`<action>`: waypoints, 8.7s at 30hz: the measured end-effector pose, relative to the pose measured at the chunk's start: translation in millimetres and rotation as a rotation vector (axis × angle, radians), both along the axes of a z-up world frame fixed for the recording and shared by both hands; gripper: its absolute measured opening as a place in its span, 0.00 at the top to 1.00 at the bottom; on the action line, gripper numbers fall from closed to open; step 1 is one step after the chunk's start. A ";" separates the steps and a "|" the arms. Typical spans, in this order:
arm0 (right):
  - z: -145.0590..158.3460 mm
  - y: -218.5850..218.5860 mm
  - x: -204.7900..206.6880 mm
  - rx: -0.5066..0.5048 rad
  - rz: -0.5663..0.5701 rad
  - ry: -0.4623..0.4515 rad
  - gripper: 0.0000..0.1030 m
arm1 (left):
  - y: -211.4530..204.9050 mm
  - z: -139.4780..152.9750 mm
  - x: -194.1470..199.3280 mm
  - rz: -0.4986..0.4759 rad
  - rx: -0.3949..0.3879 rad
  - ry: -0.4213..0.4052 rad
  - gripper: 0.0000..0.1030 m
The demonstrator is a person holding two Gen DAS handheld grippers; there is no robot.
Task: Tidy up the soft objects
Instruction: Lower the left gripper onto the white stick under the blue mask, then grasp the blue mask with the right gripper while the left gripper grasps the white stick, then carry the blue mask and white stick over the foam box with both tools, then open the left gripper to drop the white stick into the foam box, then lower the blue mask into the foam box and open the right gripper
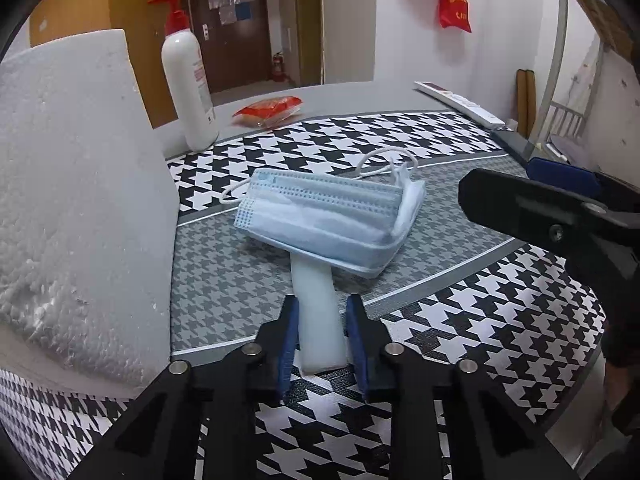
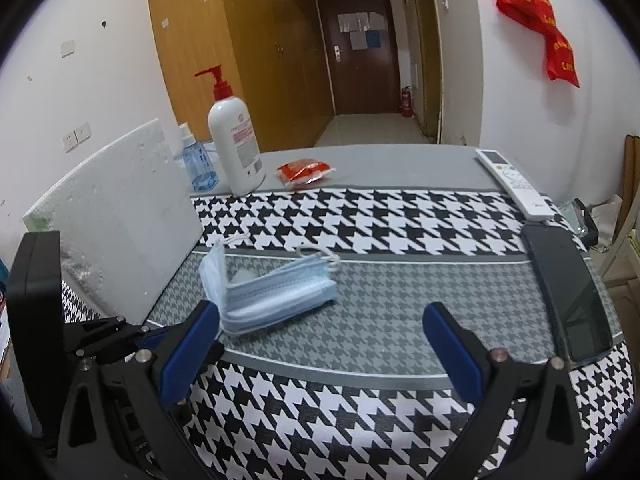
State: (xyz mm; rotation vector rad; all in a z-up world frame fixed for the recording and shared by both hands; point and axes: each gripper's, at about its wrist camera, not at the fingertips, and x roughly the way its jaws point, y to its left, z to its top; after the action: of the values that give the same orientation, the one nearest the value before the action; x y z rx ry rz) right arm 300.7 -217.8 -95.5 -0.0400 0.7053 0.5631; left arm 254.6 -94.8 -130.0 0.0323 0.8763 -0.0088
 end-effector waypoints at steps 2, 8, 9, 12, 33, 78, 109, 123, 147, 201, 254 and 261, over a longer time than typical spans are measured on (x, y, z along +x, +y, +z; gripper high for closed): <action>-0.3 2.8 1.5 0.002 0.013 0.005 0.00 | 3.1 0.3 -0.7 -0.004 -0.011 0.004 0.79; -1.0 18.1 5.9 -0.011 0.054 0.017 0.00 | 6.2 2.3 -6.3 -0.021 -0.029 0.006 0.79; -1.9 21.2 6.7 -0.013 0.065 0.024 0.00 | 6.5 2.4 -7.5 -0.027 -0.033 0.006 0.79; -5.6 28.3 10.4 -0.014 0.096 0.048 0.00 | 6.8 2.7 -11.1 -0.042 -0.035 0.007 0.79; -31.3 47.7 32.3 -0.026 0.137 0.180 0.23 | 8.9 2.9 -18.8 -0.074 -0.048 0.000 0.80; 27.6 -19.9 -22.8 0.100 0.037 0.051 0.83 | 9.3 40.0 -53.6 -0.090 -0.047 -0.165 0.86; 66.0 -27.3 -63.9 0.104 0.000 -0.113 0.83 | 14.5 101.9 -81.4 -0.097 -0.013 -0.365 0.86; 81.8 -22.8 -80.9 0.116 -0.016 -0.173 0.83 | 24.9 123.1 -94.3 -0.089 -0.005 -0.442 0.86; 107.3 2.7 -93.3 0.136 0.014 -0.260 0.83 | 51.4 152.3 -107.3 -0.036 0.008 -0.518 0.86; 119.3 106.1 -83.7 0.169 0.212 -0.267 0.83 | 151.5 148.8 -96.9 0.133 -0.009 -0.500 0.86; 120.7 176.8 -71.3 0.105 0.256 -0.249 0.83 | 225.6 144.9 -127.9 0.298 0.028 -0.562 0.01; 117.7 191.3 -64.0 0.094 0.258 -0.228 0.83 | 236.4 144.3 -131.8 0.321 0.015 -0.566 0.01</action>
State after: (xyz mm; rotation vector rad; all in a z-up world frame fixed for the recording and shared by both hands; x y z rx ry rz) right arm 236.8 -26.5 22.2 -0.1067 0.4527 0.8247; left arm 122.8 141.6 14.3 -0.0886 0.3080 0.2946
